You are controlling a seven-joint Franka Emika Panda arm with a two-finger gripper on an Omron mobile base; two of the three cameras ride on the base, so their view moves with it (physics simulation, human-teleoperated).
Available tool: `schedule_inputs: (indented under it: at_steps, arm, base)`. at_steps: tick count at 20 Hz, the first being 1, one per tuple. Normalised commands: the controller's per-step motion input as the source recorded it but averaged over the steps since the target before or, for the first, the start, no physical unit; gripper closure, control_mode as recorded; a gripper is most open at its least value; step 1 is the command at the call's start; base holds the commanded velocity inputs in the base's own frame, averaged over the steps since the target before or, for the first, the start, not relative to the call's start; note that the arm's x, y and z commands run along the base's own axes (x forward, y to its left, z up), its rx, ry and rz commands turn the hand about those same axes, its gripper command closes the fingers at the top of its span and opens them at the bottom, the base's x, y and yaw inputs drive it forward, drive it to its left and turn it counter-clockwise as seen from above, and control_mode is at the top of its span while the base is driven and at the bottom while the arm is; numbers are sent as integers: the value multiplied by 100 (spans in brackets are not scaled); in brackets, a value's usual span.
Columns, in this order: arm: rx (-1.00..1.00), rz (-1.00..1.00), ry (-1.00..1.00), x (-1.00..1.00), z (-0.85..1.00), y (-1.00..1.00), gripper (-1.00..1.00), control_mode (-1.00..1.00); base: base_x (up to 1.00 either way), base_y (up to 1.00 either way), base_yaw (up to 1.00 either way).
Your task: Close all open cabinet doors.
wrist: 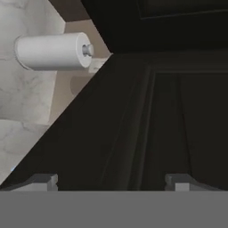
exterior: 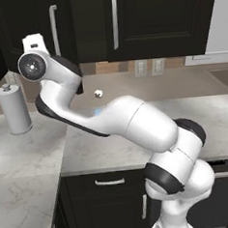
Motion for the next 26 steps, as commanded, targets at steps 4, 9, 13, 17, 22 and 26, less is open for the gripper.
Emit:
schedule_inputs:
  at_steps: [4,9,13,17,22,26]
  arm:
    - [-5,-7,-3,49,0,-5,-100,-100]
    - [-5,-7,-3,45,0,-11,-100,-100]
    - [-4,-7,-3,43,0,-13,-100,-100]
    - [-2,-7,-2,44,0,-18,-100,-100]
    - [0,-8,0,41,0,-34,-100,-100]
    - [0,-9,0,37,0,-44,-100,-100]
  base:
    - [0,0,0]
    - [0,0,0]
    - [0,0,0]
    - [0,0,0]
    - [0,0,0]
    - [0,0,0]
